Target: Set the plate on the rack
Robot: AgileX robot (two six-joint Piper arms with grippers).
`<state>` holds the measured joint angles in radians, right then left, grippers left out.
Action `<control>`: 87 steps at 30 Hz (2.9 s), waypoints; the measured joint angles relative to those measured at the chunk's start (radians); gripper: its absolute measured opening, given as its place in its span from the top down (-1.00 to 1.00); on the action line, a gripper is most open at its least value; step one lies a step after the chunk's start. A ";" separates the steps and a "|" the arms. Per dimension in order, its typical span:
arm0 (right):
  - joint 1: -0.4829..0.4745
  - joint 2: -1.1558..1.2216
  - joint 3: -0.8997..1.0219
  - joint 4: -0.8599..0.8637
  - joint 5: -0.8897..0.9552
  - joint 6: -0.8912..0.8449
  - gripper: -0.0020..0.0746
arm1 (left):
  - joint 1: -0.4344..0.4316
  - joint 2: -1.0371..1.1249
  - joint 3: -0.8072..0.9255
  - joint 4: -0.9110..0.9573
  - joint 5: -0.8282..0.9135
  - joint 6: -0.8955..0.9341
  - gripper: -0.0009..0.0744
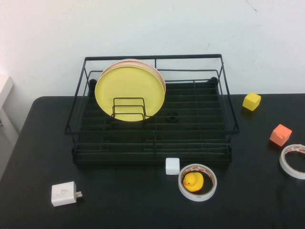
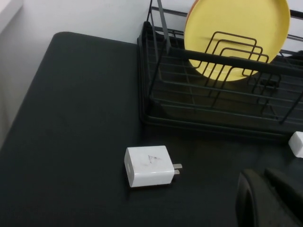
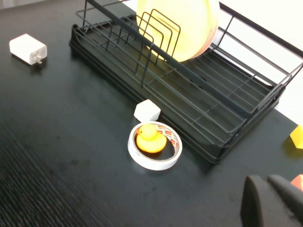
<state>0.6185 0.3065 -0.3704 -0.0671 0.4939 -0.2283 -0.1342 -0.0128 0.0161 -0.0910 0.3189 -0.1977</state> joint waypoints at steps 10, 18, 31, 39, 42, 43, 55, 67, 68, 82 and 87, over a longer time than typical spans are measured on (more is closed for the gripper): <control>0.000 0.000 0.000 0.000 0.000 0.000 0.95 | 0.000 0.000 0.000 -0.064 0.000 0.088 0.98; 0.000 0.000 0.000 0.000 0.000 0.000 0.95 | 0.000 0.000 0.000 -0.071 0.002 0.101 0.98; 0.000 0.000 0.000 0.000 0.000 0.000 0.95 | 0.000 0.000 0.000 -0.071 0.003 0.112 0.98; -0.009 -0.005 0.000 0.002 0.000 -0.002 0.95 | 0.000 0.000 0.000 -0.071 0.003 0.112 0.98; -0.090 -0.021 0.000 0.004 -0.009 -0.017 0.95 | 0.000 0.000 0.000 -0.073 0.003 0.112 0.98; -0.130 -0.022 0.002 0.009 -0.015 -0.019 0.95 | 0.000 0.000 0.000 -0.073 0.003 0.112 0.98; -0.542 -0.220 0.354 0.051 -0.358 -0.007 0.95 | 0.000 0.000 0.000 -0.075 0.003 0.114 0.98; -0.644 -0.318 0.391 0.049 -0.152 0.005 0.95 | 0.000 -0.002 0.000 -0.078 0.003 0.114 0.98; -0.645 -0.318 0.391 0.049 -0.151 0.005 0.95 | 0.000 -0.002 0.000 -0.078 0.003 0.114 0.98; -0.650 -0.318 0.388 0.029 -0.145 0.115 0.95 | 0.000 -0.002 0.000 -0.078 0.003 0.114 0.98; -0.650 -0.318 0.388 -0.016 -0.142 0.217 0.95 | 0.000 -0.002 0.000 -0.078 0.003 0.114 0.98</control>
<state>-0.0317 -0.0111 0.0179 -0.0828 0.3518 -0.0113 -0.1342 -0.0143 0.0161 -0.1688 0.3223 -0.0841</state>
